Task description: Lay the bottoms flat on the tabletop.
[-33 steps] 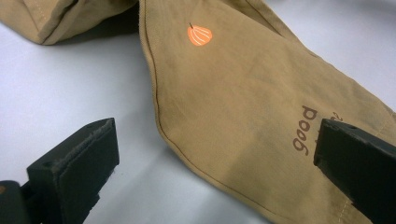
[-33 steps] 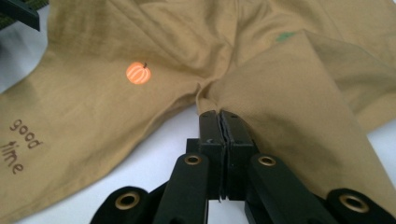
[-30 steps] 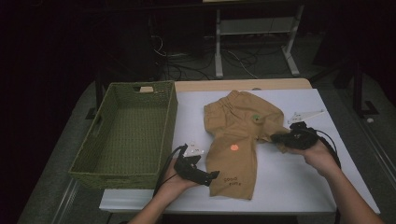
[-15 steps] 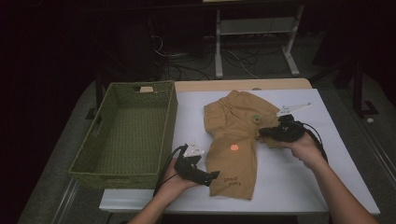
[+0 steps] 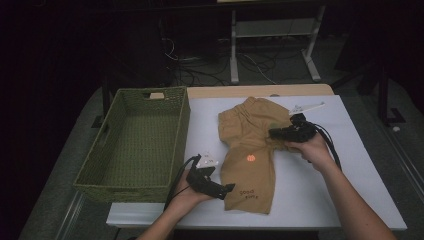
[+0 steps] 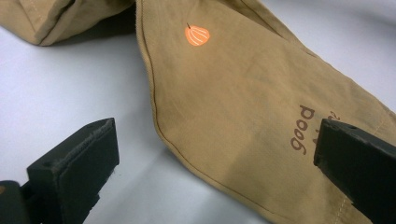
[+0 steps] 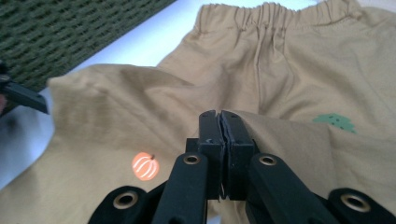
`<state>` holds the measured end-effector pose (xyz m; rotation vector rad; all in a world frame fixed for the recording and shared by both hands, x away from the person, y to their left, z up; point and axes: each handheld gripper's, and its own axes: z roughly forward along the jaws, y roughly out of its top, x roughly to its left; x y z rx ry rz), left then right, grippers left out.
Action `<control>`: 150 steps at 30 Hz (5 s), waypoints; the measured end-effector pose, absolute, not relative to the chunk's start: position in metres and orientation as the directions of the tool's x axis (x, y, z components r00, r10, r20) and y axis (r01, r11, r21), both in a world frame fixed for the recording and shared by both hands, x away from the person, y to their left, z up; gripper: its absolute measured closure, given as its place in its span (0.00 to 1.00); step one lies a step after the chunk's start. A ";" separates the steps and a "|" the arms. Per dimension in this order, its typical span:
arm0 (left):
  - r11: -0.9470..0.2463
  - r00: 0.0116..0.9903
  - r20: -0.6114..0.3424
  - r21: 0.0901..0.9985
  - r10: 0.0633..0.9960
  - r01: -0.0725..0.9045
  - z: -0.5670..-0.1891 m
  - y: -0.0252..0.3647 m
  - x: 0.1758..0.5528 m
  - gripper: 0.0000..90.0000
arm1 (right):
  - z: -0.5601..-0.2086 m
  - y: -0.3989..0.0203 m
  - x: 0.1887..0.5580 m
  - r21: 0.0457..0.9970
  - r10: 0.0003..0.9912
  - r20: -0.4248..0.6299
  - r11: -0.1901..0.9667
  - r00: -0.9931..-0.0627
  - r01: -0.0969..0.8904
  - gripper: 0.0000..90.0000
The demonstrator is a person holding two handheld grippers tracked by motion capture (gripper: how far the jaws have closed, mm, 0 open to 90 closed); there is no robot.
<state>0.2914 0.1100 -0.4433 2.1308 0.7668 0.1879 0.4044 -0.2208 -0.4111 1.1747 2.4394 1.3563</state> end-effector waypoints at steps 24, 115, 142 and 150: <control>-0.455 0.801 -0.134 0.763 0.584 0.459 -0.443 0.111 0.291 0.00 | -0.404 -0.266 0.364 0.747 0.727 0.142 0.367 -0.672 0.555 0.72; -0.451 0.802 -0.128 0.771 0.583 0.451 -0.437 0.110 0.283 0.00 | -0.414 -0.269 0.303 0.714 0.691 0.101 0.450 -0.715 0.536 0.98; -0.457 0.808 -0.127 0.770 0.575 0.446 -0.437 0.112 0.282 0.00 | -0.421 -0.269 0.266 0.691 0.654 0.113 0.489 -0.748 0.532 0.98; -0.458 0.813 -0.127 0.772 0.568 0.441 -0.437 0.110 0.281 0.00 | -0.422 -0.270 0.257 0.688 0.646 0.131 0.487 -0.752 0.537 0.98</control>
